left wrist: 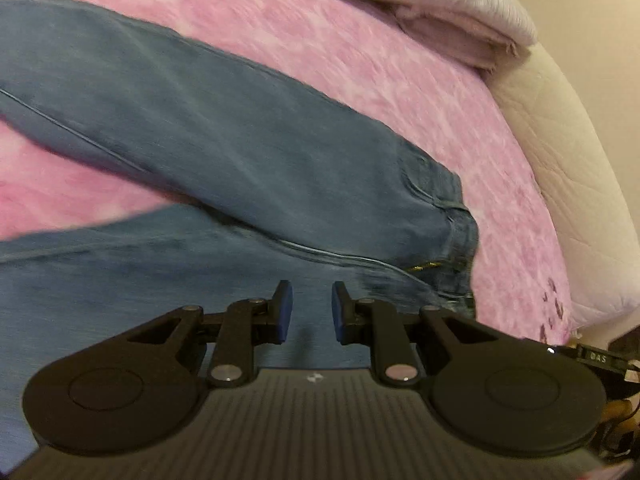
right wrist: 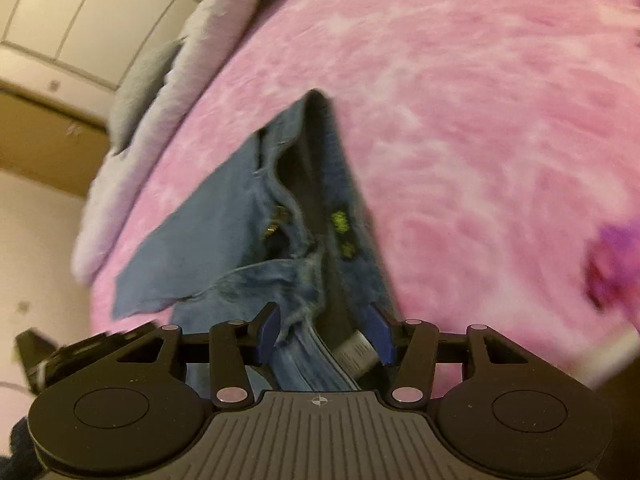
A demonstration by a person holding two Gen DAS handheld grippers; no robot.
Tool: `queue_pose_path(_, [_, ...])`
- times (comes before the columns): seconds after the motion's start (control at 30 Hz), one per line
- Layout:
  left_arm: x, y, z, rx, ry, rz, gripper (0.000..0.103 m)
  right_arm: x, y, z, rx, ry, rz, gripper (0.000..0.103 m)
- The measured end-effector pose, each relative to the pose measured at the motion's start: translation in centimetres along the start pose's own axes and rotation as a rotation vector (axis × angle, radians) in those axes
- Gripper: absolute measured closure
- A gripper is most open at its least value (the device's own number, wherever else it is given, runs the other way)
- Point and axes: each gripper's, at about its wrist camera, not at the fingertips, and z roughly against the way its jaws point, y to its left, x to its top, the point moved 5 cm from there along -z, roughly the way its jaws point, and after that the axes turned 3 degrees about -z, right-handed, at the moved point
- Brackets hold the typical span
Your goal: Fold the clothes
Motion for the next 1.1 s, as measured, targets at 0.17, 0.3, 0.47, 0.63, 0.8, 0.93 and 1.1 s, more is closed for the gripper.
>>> queue_pose_path(0.17, [0.3, -0.9, -1.8, 0.027, 0.013, 0.047, 0.087, 2.0, -0.1, -5.0, 0.048, 0.111, 0.018, 0.053])
queue_pose_path(0.3, [0.0, -0.2, -2.3, 0.051, 0.027, 0.063, 0.087, 1.3, 0.2, -7.4, 0.062, 0.192, 0.057, 0.089])
queue_pose_path(0.47, [-0.1, 0.7, -2.2, 0.063, 0.026, 0.086, 0.087, -0.6, 4.7, -4.1, 0.06, 0.124, 0.381, 0.098])
queue_pose_path(0.63, [0.8, 1.0, -1.8, 0.043, -0.014, 0.119, 0.087, -2.7, 10.7, -0.7, 0.051, 0.025, 0.827, 0.099])
queue_pose_path(0.8, [1.4, 0.9, -2.2, 0.028, -0.031, 0.106, 0.087, -1.6, 9.2, 0.5, -0.038, -0.066, 0.795, 0.103])
queue_pose_path(0.93, [1.2, 0.8, -3.1, 0.034, -0.017, 0.1, 0.087, 2.3, 7.6, -1.5, -0.171, -0.105, 0.693, 0.103])
queue_pose_path(1.1, [0.7, 0.9, -2.5, 0.034, -0.011, 0.103, 0.087, 3.5, 2.5, -3.6, -0.115, 0.031, 0.286, 0.102])
